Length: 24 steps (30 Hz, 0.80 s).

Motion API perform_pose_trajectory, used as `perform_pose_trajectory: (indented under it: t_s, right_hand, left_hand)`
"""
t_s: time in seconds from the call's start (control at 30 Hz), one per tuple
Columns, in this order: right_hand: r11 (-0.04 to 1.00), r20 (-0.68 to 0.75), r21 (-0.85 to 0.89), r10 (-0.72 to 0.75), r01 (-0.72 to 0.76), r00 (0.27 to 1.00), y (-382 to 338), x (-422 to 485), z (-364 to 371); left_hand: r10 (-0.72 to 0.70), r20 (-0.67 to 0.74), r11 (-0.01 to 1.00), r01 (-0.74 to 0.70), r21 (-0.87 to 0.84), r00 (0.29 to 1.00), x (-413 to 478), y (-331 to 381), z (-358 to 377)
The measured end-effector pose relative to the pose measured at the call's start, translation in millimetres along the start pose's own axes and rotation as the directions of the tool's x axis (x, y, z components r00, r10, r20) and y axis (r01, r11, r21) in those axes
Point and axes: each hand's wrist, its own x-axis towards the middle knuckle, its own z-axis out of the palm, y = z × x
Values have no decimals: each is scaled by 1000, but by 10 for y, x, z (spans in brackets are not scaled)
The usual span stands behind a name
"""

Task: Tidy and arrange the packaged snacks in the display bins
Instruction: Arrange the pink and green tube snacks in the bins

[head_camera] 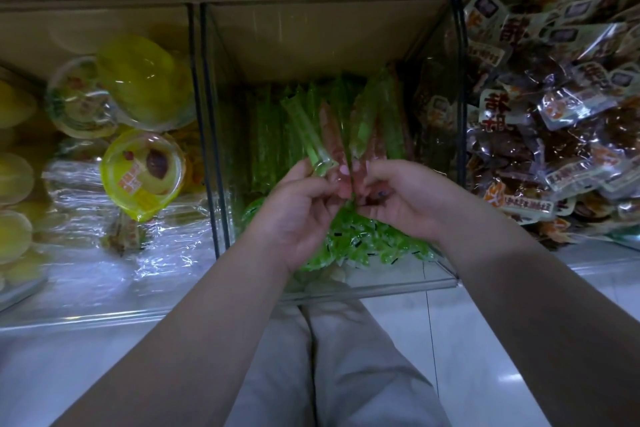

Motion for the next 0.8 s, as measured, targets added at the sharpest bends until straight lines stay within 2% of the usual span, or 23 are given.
perform_pose_trajectory:
  t_s: [0.13,0.2,0.3,0.4,0.5,0.63,0.7,0.8]
  right_hand:
    - [993,23,-118,8,-5,1000,-9,-71,-8]
    - [990,25,-139,2,1,1000,-2,-110,7]
    - [987,28,-155,-35,39,999,30,-163,-2]
    - [985,39,-158,-61,66,997,64,-194,4]
    - [991,-12,-131,-37,35,999,47,-184,44]
    - [996,-235,-78,33,-53,972,-9,-91,96]
    - [990,-250,-126,31,-64,968,-12,-87,110]
    - [994,-189,-103,18,-38,982,-6,-128,101]
  left_hand:
    - [44,-74,998,-40,52,996,74,-14,-33]
    - [65,-50,994,-60,96,997,76,-23,-4]
    - [73,3,946,-71,315,997,79,-46,34]
    - [58,-63,900,-25,435,996,121,-54,59]
    - [14,-146,899,52,435,989,203,-45,60]
    - [11,-219,903,84,421,976,276,-50,62]
    - [17,-232,904,83,418,973,271,-57,63]
    - [10,-217,898,87,432,976,207,-45,57]
